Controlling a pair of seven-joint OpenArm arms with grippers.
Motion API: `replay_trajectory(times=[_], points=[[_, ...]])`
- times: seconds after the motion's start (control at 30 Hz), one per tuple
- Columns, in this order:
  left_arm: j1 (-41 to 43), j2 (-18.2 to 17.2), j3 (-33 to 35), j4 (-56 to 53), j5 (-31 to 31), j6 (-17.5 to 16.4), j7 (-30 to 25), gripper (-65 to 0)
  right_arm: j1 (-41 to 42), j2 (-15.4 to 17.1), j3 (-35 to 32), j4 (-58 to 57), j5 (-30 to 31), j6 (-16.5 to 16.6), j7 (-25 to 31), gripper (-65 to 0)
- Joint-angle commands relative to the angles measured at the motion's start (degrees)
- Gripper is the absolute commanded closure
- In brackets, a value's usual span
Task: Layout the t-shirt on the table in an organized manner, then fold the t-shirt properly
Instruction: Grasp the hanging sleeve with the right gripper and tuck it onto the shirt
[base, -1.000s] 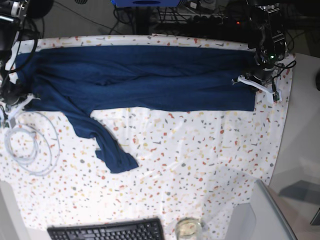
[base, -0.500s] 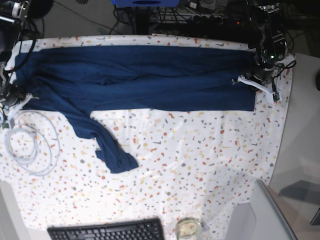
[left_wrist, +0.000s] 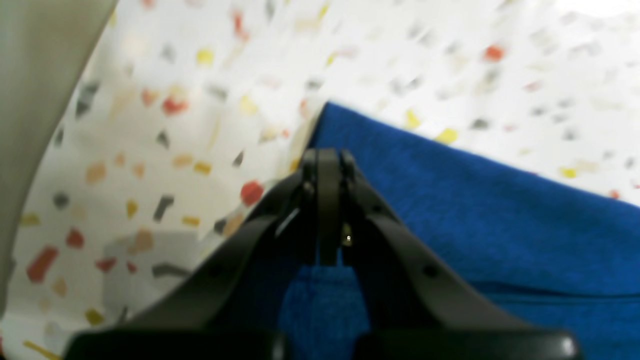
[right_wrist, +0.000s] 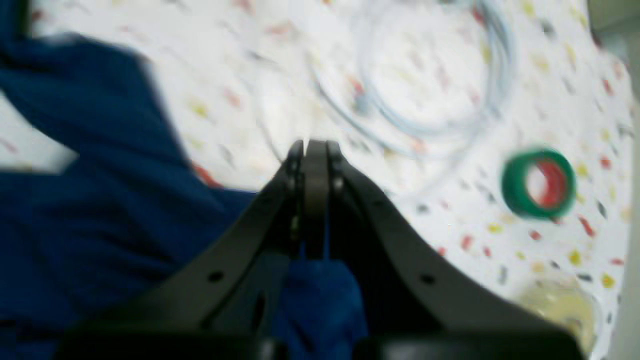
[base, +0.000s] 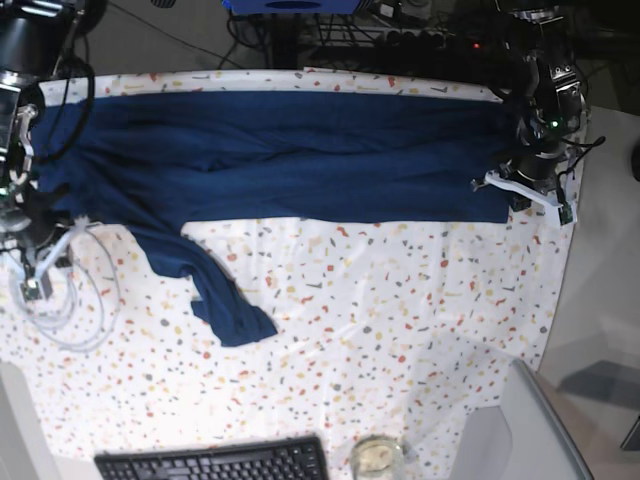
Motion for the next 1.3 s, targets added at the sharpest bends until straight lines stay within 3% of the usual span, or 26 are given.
replay_trajectory(times=[0.0,0.13,0.23,0.37,0.43,0.53,0.77,0.87,1.0,1.27], points=[[0.8,-0.4,-0.2,1.7,-0.3,0.0,-1.3,0.0,3.2,1.0,-2.0,1.0,-0.1,0.3,0.2,-0.2],[4.2,-0.4,-0.2,4.5,-0.4,0.0,-1.4,0.0,8.1,0.6,-13.7,0.6,-0.1,7.4,-4.7,-3.2],[6.2,-0.7,-0.5,4.5,-0.4,0.0,-1.7,0.0,12.2,-1.4,-21.2,-0.9,-0.2,7.3,-5.9,-17.4],[7.1,-0.2,-7.5,4.2,-0.4,-0.4,-1.6,0.0,17.8,-4.9,-25.9,-7.9,-0.2,7.3,-5.6,-38.1],[7.1,-0.2,-10.4,4.2,-0.4,-0.4,-1.4,0.0,21.2,-6.5,-26.5,-14.0,-0.2,7.3,-5.4,-41.4],[7.2,-0.2,-13.4,4.2,-0.4,-0.4,-1.4,0.0,25.3,-8.6,-26.2,-22.3,-0.3,7.3,-5.0,-38.9],[8.3,-0.5,-15.6,3.1,-0.4,-0.4,-1.6,0.0,26.7,-9.2,-26.2,-32.0,-0.3,7.3,3.9,-35.6],[8.2,-0.7,-15.6,0.9,-0.4,-0.4,-1.7,0.0,26.7,-9.0,-26.2,-33.5,-0.3,7.3,4.2,-23.0],[8.1,-0.7,-15.6,0.2,-0.4,-0.4,-1.8,0.0,26.7,-8.6,-26.2,-33.2,-0.3,7.3,3.9,0.0],[7.8,-0.8,-15.6,0.2,-0.4,-0.4,-1.8,0.0,21.7,-8.6,-26.1,-18.6,-0.3,6.7,0.2,0.0]])
